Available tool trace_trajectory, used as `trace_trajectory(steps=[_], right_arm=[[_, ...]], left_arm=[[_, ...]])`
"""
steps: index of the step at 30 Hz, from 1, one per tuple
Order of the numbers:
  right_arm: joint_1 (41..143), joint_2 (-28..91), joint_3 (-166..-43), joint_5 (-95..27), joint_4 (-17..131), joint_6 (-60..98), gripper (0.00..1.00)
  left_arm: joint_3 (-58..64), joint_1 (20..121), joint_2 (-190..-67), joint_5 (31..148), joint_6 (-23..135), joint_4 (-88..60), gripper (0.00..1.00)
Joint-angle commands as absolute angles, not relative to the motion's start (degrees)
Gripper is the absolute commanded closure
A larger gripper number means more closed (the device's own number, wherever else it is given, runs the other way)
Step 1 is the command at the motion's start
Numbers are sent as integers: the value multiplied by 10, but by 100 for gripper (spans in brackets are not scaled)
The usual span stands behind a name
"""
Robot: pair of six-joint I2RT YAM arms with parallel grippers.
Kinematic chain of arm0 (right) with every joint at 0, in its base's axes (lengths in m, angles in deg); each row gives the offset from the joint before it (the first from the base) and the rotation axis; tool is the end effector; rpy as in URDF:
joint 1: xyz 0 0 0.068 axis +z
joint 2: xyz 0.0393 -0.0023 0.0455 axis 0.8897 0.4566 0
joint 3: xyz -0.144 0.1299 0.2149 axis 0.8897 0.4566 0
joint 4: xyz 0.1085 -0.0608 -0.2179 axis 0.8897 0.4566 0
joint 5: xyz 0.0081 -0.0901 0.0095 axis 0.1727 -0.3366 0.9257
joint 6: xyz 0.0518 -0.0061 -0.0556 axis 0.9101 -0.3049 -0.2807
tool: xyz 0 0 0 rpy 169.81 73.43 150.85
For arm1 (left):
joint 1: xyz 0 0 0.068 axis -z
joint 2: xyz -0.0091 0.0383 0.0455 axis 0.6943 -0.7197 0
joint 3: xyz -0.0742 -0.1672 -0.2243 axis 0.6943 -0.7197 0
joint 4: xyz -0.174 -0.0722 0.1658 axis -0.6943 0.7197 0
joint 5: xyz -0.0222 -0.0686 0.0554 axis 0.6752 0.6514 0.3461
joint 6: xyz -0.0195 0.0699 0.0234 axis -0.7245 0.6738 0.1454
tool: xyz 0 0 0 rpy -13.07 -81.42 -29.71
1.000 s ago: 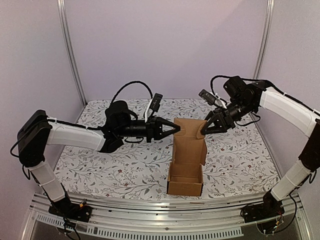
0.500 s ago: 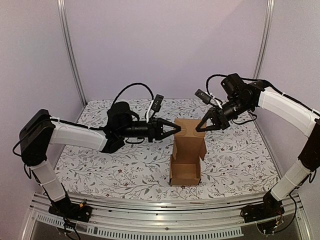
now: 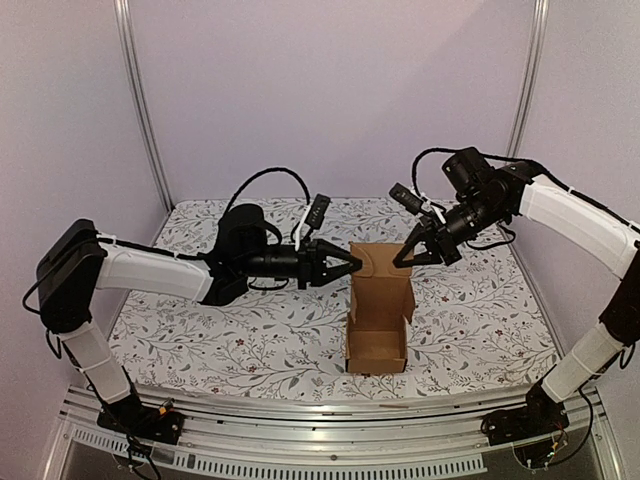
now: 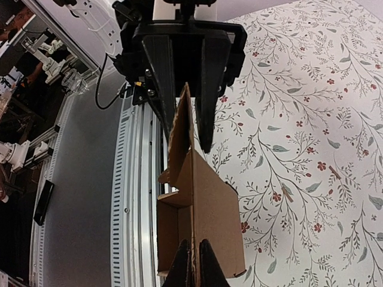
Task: Fold the paper box
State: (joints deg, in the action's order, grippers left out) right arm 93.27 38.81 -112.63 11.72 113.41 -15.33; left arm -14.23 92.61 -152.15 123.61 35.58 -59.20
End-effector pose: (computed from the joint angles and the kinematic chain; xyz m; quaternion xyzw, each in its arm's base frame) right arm 0.2362 0.1992 0.3345 -0.5161 0.7027 0.4441 0.2063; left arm 0.2289 -0.3261 0.2777 0.3532 0.5962 -0.6278 0.3544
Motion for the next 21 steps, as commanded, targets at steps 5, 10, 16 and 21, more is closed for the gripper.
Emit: trace_trajectory(steps=[5,10,16,21], right_arm=[[934,363,-1120,21,1125,-187,100],[934,374,-1110,-20,1122,-210,100],[934,409,-1086,-23,1107,-204,95],[934,417,-1077,-24,1110,-205,71]], left_arm=[[-123,933,-1430,957,476,-309,40],[-166,938,-1373,875,478,-272,34],[-201,974,-1408,835,441,-299,34],[-172,1035,-1473,760,423,-295,34]])
